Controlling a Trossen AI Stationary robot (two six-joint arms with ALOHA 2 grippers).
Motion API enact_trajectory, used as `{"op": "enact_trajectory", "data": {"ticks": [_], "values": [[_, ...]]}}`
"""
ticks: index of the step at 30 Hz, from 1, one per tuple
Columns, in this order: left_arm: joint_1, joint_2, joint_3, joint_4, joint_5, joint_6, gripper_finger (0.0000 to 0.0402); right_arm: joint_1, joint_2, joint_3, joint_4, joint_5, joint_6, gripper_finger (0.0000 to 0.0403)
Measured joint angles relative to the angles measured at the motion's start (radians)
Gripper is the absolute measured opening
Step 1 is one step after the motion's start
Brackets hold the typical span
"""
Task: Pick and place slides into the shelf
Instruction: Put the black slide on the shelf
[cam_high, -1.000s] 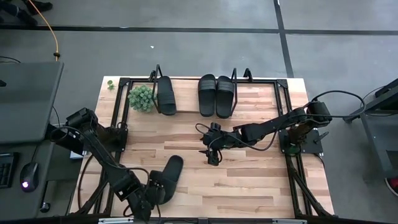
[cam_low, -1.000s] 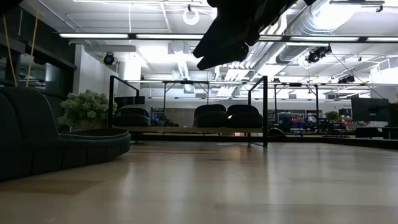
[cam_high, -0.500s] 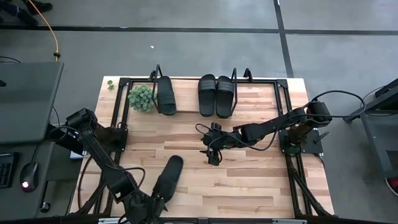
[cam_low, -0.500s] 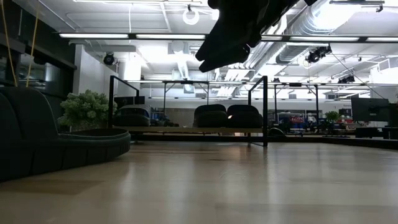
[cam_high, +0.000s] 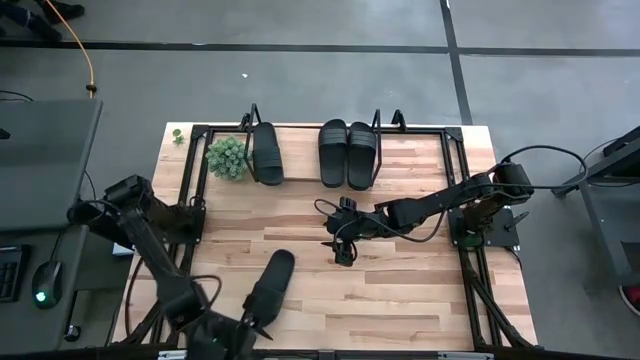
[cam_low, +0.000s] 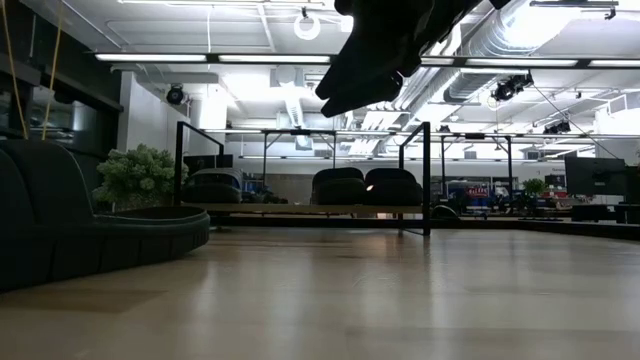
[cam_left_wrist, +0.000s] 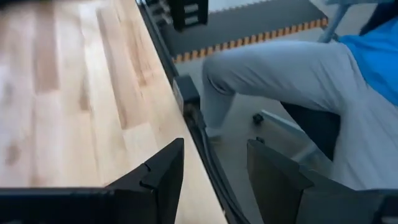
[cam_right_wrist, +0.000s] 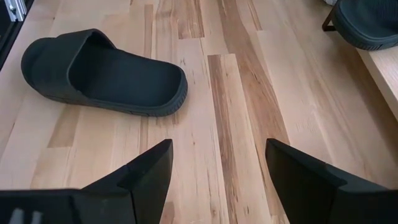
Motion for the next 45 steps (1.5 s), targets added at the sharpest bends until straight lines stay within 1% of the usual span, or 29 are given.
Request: {"op": "enact_trajectory", "data": {"ticks": [3,8,16,21,28,30,37,41,45], "values": [[-0.038,0.025,0.052,-0.069,-0.106,0.001,0.0161,0.0,0.0,0.0,0.0,0.0,0.0,0.0248],[-0.061,0.101,0.175,-0.233,-0.218,-0.058,0.0161,0.0,0.0,0.0,0.0,0.0,0.0,0.0248],[-0.057,0.25,0.302,-0.422,-0.28,-0.091,0.0161,0.0,0.0,0.0,-0.007,0.0,0.006,0.0248],[-0.059,0.3,0.356,-0.55,-0.323,-0.182,0.0161,0.0,0.0,0.0,-0.008,0.0,0.008,0.0248],[-0.061,0.329,0.358,-0.662,-0.312,-0.296,0.0161,0.001,0.01,0.0,-0.006,0.002,0.009,0.0248],[-0.059,0.343,0.361,-0.658,-0.308,-0.317,0.0161,0.001,0.012,0.0,-0.015,0.002,0.013,0.0248],[-0.059,0.388,0.359,-0.725,-0.263,-0.371,0.0161,0.001,0.022,0.0,-0.003,0.002,0.025,0.0248],[-0.059,0.394,0.355,-0.764,-0.242,-0.408,0.0161,0.001,0.024,0.0,-0.007,0.002,0.027,0.0248],[-0.059,0.394,0.35,-0.775,-0.2,-0.399,0.0161,0.001,0.024,0.0,-0.006,0.003,0.027,0.0248]]}}
